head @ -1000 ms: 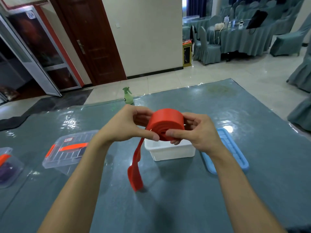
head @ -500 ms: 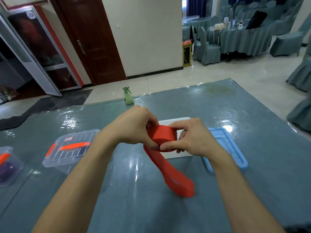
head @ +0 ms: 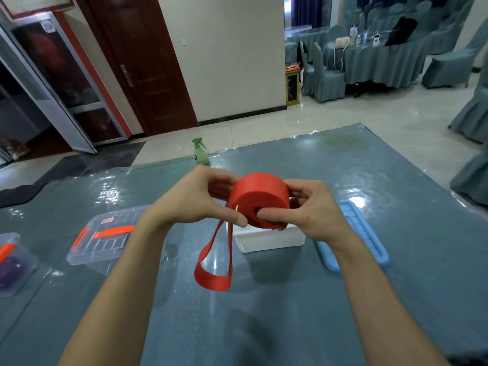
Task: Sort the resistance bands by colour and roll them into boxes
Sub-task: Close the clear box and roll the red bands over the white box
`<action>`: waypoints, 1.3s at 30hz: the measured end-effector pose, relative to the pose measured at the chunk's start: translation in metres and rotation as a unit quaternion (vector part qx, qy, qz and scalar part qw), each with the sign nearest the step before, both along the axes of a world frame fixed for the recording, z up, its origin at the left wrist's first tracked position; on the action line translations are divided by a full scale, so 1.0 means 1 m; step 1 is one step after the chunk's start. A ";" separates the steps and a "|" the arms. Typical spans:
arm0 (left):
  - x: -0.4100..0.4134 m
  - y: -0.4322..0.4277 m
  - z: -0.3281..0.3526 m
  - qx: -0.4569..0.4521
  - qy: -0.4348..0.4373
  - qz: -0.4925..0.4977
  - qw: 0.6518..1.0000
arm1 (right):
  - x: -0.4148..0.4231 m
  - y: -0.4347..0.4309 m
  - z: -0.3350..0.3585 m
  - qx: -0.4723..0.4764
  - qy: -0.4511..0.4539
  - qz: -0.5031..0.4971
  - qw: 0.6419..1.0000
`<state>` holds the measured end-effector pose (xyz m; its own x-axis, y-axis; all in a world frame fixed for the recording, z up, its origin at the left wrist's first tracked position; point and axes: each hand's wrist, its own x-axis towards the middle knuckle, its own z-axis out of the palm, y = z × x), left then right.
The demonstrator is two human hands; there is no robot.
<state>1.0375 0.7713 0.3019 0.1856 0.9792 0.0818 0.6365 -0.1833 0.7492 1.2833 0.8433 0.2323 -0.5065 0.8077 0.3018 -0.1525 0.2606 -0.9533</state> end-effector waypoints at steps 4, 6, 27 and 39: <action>0.006 0.003 -0.023 0.028 -0.161 0.040 0.986 | -0.005 0.002 -0.006 -0.043 0.041 0.017 0.998; 0.005 0.004 -0.024 0.021 -0.160 0.043 0.986 | -0.010 0.002 -0.013 -0.062 0.043 0.025 0.997; 0.038 0.015 0.020 0.062 0.438 -0.013 0.897 | -0.019 -0.004 -0.016 0.147 -0.230 -0.008 0.962; -0.008 -0.003 -0.036 0.006 -0.215 0.030 0.976 | -0.002 0.006 -0.016 -0.064 0.068 0.032 0.995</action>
